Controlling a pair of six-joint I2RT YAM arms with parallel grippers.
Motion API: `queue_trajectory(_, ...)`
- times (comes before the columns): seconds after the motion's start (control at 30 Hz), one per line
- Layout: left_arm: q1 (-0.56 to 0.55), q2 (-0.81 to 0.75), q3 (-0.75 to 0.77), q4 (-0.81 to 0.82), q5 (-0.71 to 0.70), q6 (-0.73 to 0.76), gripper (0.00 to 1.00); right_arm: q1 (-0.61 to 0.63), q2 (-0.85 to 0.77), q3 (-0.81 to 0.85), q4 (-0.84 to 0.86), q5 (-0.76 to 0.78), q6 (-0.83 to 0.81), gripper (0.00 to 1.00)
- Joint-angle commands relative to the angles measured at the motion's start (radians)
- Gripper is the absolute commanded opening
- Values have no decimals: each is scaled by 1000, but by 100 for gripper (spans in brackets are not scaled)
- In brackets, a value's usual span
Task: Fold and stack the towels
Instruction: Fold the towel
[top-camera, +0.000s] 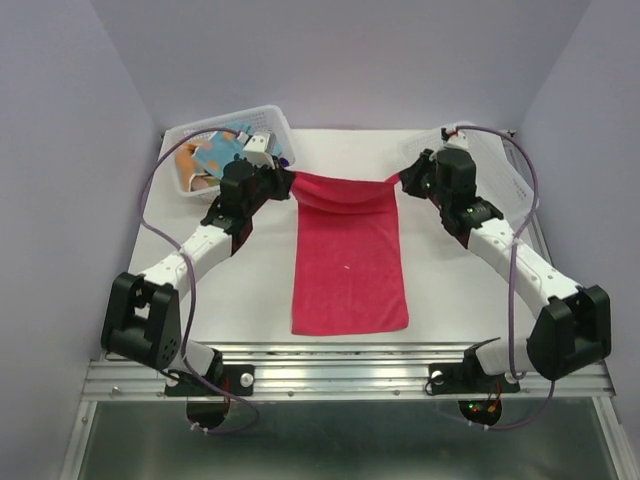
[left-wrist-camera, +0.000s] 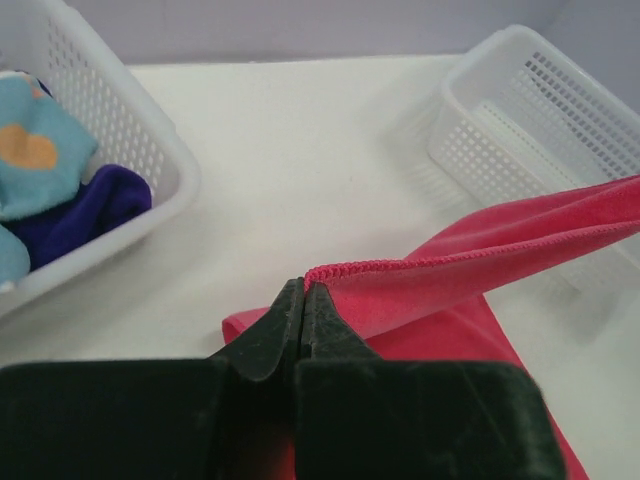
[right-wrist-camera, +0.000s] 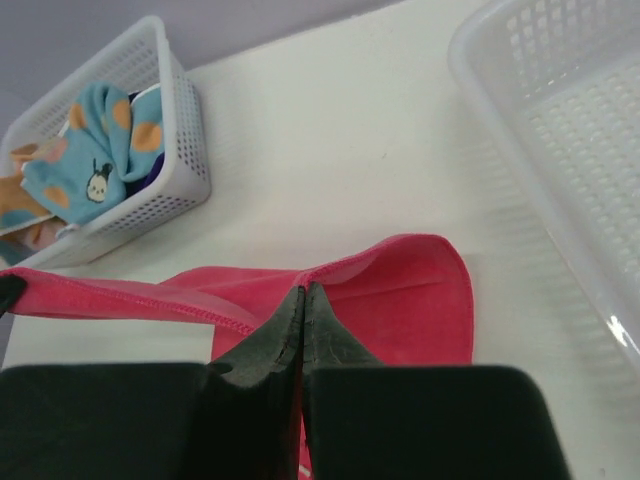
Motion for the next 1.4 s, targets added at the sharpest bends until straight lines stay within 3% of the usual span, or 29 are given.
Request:
queue_trajectory(0.0, -34, -164, -166, 142, 1, -78, 0, -3, -143, -148, -11, -105, 94, 1)
queue_trajectory(0.27, -157, -399, -426, 161, -142, -143, 0, -2, -363, -371, -46, -216, 179, 1)
queue_trajectory(0.4, -172, -478, -553, 189, -154, -195, 0, -2, -481, -464, -98, -237, 226, 1)
queue_trajectory(0.67, -218, -549, -667, 192, -142, -278, 0, 0, -665, -598, -184, -280, 341, 1)
queue_trajectory(1.37, -248, -910, -869, -5, -166, -502, 0, -2, -786, -648, -359, -403, 311, 1)
